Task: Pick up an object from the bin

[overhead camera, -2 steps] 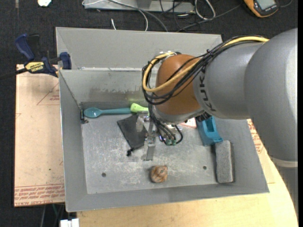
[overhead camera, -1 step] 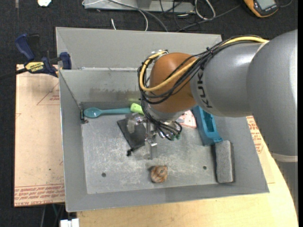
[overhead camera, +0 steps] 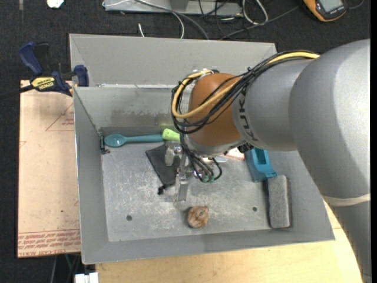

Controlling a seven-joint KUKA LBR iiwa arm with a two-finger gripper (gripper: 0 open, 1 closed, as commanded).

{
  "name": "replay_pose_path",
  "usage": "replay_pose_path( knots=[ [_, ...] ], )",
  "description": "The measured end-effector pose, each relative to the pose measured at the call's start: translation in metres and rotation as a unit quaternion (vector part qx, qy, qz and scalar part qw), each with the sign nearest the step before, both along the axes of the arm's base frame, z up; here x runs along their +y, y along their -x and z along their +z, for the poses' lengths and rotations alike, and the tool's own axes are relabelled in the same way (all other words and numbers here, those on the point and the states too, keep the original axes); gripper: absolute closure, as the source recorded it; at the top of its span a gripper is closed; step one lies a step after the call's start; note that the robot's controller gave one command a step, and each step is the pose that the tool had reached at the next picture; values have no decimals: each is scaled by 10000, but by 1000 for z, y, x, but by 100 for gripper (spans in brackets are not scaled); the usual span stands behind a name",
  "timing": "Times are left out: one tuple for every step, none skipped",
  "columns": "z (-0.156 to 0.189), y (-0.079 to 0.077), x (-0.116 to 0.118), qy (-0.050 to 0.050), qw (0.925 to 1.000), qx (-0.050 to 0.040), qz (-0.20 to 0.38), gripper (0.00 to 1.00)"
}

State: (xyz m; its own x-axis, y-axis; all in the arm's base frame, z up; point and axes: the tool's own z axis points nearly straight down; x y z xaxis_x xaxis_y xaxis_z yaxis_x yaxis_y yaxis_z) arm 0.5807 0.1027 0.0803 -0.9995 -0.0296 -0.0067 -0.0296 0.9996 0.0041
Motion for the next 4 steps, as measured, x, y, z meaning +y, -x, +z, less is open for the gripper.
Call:
replay_pose_path(
  knots=[
    [-8, -18, 6, 8, 9742, -19, 2255, 100],
    [-8, -18, 6, 6, 9744, -20, 2249, 100],
    [8, -18, 7, 3, 9746, -25, 2241, 100],
    [58, -16, 7, 1, 9747, 0, 2235, 100]
  ],
)
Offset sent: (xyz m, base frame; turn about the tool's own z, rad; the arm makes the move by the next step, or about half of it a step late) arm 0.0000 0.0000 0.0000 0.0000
